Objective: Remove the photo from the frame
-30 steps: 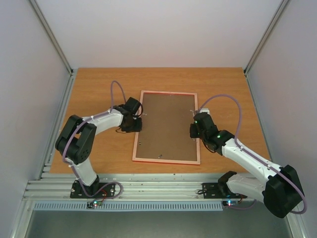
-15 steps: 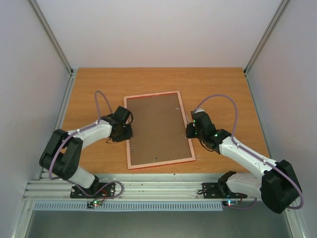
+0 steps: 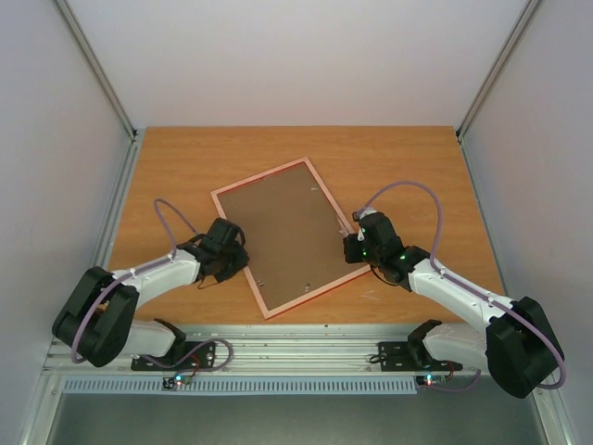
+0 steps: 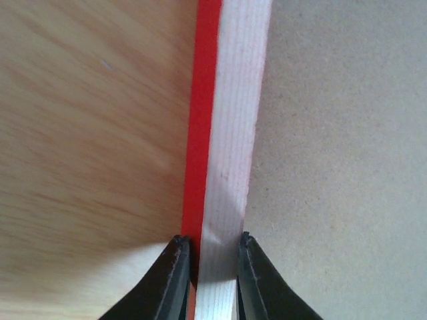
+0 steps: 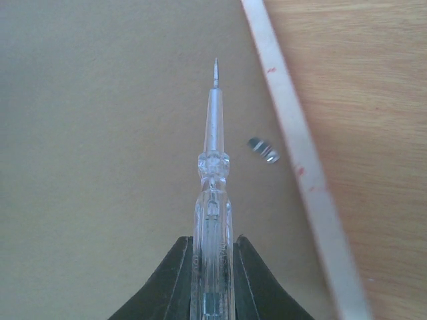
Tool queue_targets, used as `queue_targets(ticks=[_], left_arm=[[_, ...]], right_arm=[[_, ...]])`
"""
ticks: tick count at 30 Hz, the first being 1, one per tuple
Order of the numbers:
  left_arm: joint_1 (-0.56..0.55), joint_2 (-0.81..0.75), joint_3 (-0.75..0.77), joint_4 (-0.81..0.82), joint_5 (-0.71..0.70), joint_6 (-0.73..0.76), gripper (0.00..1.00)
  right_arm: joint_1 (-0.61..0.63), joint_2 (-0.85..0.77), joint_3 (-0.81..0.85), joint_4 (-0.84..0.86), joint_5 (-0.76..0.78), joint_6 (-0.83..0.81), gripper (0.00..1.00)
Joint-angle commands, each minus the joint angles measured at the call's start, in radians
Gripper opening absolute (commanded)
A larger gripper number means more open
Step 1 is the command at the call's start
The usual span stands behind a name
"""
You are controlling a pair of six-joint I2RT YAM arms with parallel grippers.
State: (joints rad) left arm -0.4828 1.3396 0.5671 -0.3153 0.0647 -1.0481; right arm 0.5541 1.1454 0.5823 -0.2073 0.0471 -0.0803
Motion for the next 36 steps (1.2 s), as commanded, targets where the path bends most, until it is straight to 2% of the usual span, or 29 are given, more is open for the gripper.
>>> queue_targets(ticks=[1,4,10,13,16,20,23,28,36], left_arm=[[-0.092,-0.001,-0.034,0.076,0.034,-0.24,0.18],[-0.151,-0.011,-0.002,0.024,-0.002,-0.266,0.24],[-0.183,-0.021,0.01,-0.014,-0.008,-0.285,0.35],[-0.182,-0.06,0.06,-0.159,-0.105,-0.248,0.41],[-0.179,-0.113,0.13,-0.305,-0.247,-0.144,0.44],[-0.137,-0.139,0.229,-0.392,-0.396,0.057,0.59],[-0.055,-0.113,0.3,-0.366,-0.399,0.249,0.67],[0.039,0.012,0.412,-0.265,-0.37,0.51,0.71],[0.138,0.306,0.651,-0.172,-0.238,0.799,0.78]], right_arm=[[-0.005,-0.005,-0.011,0.047,-0.036,0.0,0.01],[-0.005,-0.003,-0.01,0.049,-0.075,0.004,0.01],[-0.005,-0.007,-0.011,0.045,-0.082,0.005,0.01],[-0.005,-0.01,-0.01,0.042,-0.081,0.004,0.01],[-0.005,-0.008,-0.01,0.043,-0.08,0.002,0.01],[-0.005,0.001,-0.009,0.05,-0.098,0.005,0.01],[-0.006,0.009,-0.007,0.051,-0.102,0.005,0.01],[-0.006,0.008,-0.009,0.048,-0.097,0.003,0.01],[-0.005,0.014,-0.008,0.052,-0.116,0.007,0.01]])
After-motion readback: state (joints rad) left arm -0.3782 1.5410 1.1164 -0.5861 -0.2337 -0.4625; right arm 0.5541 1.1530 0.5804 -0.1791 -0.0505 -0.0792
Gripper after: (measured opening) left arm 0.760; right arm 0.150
